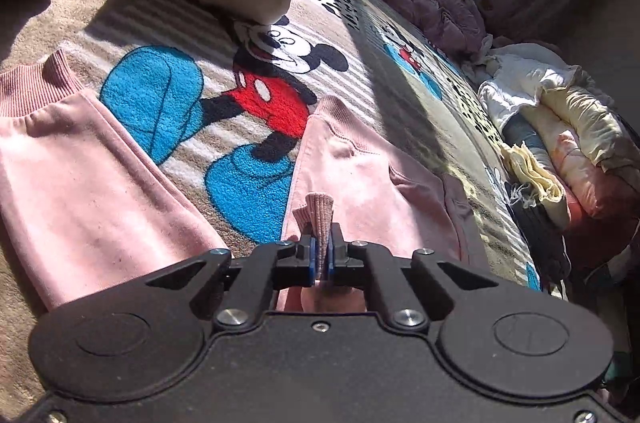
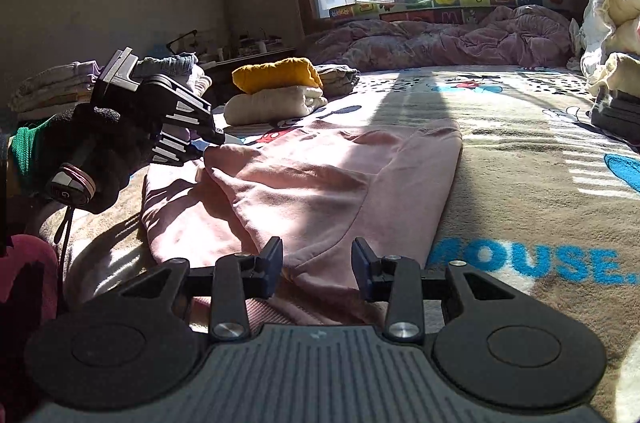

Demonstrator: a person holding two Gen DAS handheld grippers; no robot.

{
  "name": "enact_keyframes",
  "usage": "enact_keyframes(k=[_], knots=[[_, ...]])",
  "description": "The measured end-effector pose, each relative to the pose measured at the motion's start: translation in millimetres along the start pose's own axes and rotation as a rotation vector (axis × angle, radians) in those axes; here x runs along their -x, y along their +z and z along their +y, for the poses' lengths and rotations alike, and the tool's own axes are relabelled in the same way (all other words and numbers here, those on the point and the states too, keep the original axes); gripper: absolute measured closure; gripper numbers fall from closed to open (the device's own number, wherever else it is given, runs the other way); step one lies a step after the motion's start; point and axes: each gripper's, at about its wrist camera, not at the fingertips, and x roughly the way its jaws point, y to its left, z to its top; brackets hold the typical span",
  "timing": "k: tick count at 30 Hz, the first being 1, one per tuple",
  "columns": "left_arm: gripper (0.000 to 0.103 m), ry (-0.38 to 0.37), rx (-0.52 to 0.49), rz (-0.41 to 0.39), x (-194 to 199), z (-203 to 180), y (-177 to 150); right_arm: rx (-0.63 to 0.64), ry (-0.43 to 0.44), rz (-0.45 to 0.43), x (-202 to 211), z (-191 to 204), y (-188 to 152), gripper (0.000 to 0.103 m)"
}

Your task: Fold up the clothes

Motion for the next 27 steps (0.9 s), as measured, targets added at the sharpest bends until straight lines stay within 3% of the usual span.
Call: enact_keyframes(k=[1,2,6,12,15,19,24,27], knots=[[0.101,-0.045,0.0,-0.09,12.3,5.2,-4.0,0.02,-0.008,0.031,-4.0,1.3,-1.4,0.063],[0.101,-0.034,-0.018,-0.102,10.7,7.2,-8.7,0.041,-0.017,0.057,-7.5,2.4,-3.1,0.063],[0.101,0.093,-0.12,-0.023,-14.1,14.8,-27.2,0.08,-0.023,0.086,-12.0,3.6,-6.4,0.063],[0.092,0.092,-0.036,-0.016,-9.8,34.0,-7.4,0.098,-0.032,0.101,-14.1,5.0,-6.3,0.063],[0.092,0.095,-0.067,-0.024,-1.4,34.6,9.8,0.099,-0.035,0.098,-11.9,5.8,-4.6,0.063],[0.092,0.075,-0.223,0.09,-15.2,11.6,25.0,0.124,-0.057,0.081,-8.6,7.4,-0.2,0.065],[0.087,0.041,-0.352,0.241,-42.7,-2.1,28.9,0.118,-0.03,-0.012,-3.7,12.0,5.1,0.065],[0.09,0.039,-0.362,0.245,-50.2,-0.7,23.5,0.105,0.004,-0.034,-5.9,13.9,10.8,0.065]])
